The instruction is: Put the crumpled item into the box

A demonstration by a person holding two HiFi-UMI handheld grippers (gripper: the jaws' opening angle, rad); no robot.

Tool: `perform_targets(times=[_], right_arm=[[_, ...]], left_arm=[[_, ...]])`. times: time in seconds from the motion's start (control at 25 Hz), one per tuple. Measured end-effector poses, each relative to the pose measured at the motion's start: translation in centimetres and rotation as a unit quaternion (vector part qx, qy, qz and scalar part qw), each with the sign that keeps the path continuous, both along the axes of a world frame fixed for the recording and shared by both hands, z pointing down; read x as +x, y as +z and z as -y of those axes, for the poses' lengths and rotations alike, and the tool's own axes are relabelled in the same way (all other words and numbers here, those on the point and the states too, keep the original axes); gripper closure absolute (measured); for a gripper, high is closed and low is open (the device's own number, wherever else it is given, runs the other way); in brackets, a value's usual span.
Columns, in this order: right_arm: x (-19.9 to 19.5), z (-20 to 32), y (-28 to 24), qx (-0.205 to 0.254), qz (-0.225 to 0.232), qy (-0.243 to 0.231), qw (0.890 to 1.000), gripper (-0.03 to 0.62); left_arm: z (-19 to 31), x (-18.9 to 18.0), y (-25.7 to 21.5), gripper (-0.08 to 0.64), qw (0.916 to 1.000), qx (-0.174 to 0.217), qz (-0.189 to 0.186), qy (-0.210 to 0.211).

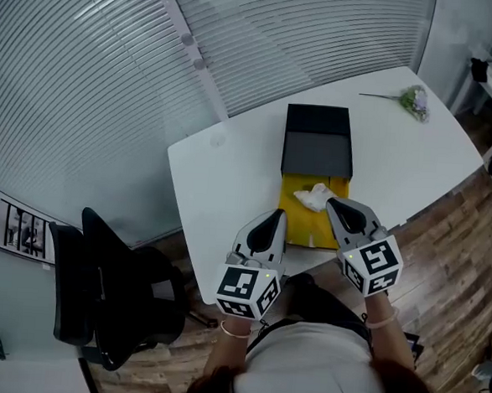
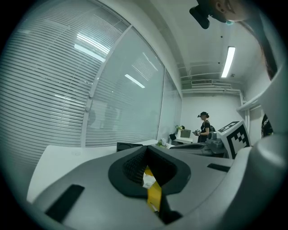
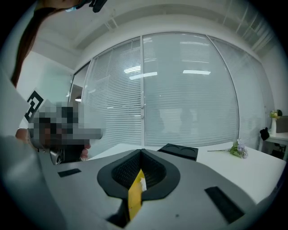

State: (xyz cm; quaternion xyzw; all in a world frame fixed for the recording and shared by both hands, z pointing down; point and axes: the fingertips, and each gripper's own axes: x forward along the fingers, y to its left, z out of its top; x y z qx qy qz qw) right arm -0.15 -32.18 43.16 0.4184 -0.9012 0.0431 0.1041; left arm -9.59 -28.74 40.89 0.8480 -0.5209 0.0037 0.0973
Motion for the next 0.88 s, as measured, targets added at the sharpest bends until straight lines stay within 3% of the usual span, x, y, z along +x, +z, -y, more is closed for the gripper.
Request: perform_targets(times=[0.28, 0.88], right_arm=[[0.3, -2.9, -2.0, 0.033, 0.009, 0.028, 0.999, 0.566], [0.4, -8.1, -4.5, 0.056, 0.001, 0.054, 0.997, 0.566]], left_arm=[[-3.0, -1.2, -0.8, 0.543, 0.9999, 0.013, 0.009, -0.001], [-7.3, -1.6, -1.7, 0.543, 0.9994, 0.026, 0.016, 0.015]])
